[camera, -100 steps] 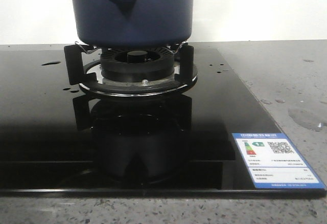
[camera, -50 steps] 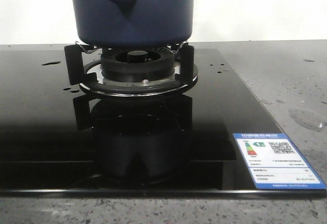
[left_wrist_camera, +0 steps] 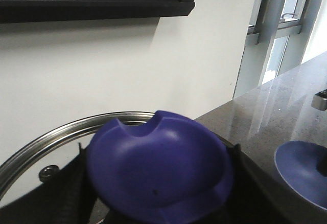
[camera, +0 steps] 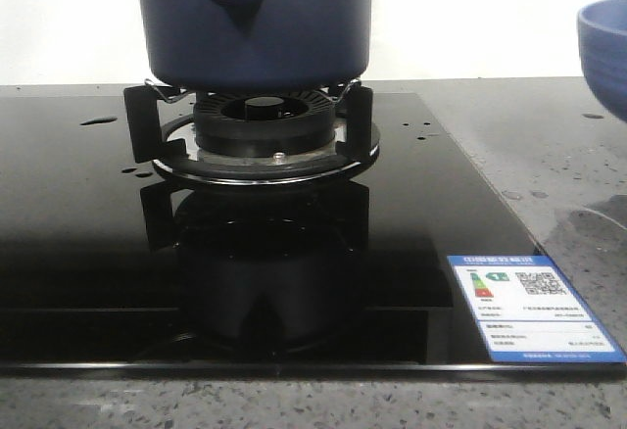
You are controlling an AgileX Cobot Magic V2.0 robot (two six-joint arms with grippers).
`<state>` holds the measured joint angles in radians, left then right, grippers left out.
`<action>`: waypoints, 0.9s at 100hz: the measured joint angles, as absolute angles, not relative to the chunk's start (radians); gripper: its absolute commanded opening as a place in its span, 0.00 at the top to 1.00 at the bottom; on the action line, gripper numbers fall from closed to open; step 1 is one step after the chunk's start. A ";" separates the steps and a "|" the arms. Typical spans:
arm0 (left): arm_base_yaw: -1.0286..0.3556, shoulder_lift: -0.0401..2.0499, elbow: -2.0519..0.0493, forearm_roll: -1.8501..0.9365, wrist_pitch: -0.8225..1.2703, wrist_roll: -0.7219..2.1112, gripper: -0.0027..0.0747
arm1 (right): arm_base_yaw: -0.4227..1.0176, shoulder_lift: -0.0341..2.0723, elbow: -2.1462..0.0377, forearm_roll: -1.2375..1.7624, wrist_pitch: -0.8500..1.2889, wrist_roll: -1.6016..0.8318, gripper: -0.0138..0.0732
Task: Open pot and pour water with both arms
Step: 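Set the blue bowl on the counter and open the right gripper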
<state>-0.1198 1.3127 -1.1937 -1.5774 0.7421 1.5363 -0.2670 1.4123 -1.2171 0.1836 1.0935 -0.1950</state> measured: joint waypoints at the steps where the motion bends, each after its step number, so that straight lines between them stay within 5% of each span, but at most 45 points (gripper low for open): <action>1: -0.120 1.313 -1.194 -1.577 0.742 1.536 0.48 | -0.267 1.417 -1.217 0.184 1.092 -0.195 0.89; 90: -0.120 1.313 -1.194 -1.577 0.741 1.536 0.48 | -0.267 1.503 -1.219 0.184 1.070 -0.193 0.89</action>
<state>-0.1198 1.3127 -1.1937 -1.5774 0.7406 1.5363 -0.2670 1.5026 -1.2193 0.1836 1.0697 -0.1926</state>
